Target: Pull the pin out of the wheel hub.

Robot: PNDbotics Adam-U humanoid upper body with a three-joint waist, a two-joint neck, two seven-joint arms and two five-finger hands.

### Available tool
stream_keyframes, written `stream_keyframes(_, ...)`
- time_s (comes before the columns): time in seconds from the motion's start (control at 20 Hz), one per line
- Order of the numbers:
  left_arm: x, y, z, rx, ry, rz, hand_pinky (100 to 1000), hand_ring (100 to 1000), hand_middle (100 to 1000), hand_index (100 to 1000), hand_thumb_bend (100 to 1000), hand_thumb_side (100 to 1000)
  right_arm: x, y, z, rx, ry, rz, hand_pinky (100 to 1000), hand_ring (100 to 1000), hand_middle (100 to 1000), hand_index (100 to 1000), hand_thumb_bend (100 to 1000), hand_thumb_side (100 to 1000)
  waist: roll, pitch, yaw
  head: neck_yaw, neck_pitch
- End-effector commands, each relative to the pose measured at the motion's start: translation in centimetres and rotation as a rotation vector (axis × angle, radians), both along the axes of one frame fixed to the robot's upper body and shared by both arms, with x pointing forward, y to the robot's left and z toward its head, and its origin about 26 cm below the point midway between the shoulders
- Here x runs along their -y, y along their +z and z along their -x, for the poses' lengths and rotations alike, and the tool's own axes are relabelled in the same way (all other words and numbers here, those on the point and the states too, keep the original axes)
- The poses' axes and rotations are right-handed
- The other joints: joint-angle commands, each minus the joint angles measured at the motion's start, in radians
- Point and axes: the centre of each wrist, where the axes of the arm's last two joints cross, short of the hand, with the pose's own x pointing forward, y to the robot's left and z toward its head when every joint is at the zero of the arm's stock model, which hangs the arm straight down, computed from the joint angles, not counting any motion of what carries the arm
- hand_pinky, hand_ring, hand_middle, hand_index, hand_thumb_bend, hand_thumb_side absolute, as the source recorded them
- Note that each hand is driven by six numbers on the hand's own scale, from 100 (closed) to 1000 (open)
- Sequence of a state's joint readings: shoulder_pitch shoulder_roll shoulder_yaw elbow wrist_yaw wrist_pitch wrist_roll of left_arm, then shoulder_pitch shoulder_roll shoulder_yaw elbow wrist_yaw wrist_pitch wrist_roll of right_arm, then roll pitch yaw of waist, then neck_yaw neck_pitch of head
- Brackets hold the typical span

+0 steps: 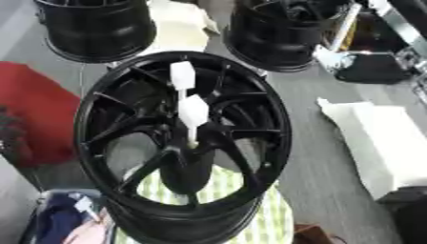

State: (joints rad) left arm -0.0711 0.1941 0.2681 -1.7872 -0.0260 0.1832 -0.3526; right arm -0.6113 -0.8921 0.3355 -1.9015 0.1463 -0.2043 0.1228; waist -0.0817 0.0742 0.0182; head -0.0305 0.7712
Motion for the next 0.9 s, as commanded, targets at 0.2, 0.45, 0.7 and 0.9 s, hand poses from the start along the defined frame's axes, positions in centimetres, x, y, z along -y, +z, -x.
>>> stream_keyframes(0.2,-0.2,0.6,-0.1,0.016,-0.009,-0.019,634,671,678,873,158,500,-4.4,2.9,-1.1,-0.155,0.215,0.308,781,775,786,936,195,460,0.005,-0.02,0.003,-0.001,-0.001)
stream_keyframes(0.45,-0.2,0.5,0.0,0.014,-0.007,-0.019,634,671,678,873,159,500,-6.9,4.5,-2.5,-0.335,0.347,0.517,803,821,828,950,211,468,0.006,-0.022,0.01,-0.002,-0.001)
stream_keyframes(0.7,-0.1,0.5,-0.1,0.014,-0.012,-0.016,634,671,679,873,161,498,-9.7,3.0,-4.1,-0.387,0.386,0.594,819,857,862,960,250,462,0.007,-0.021,0.017,-0.008,-0.001)
stream_keyframes(0.9,0.0,0.5,-0.1,0.015,-0.014,-0.014,633,671,679,872,161,498,-10.5,2.0,-5.1,-0.391,0.388,0.614,826,878,884,967,274,455,0.008,-0.02,0.02,-0.013,-0.001)
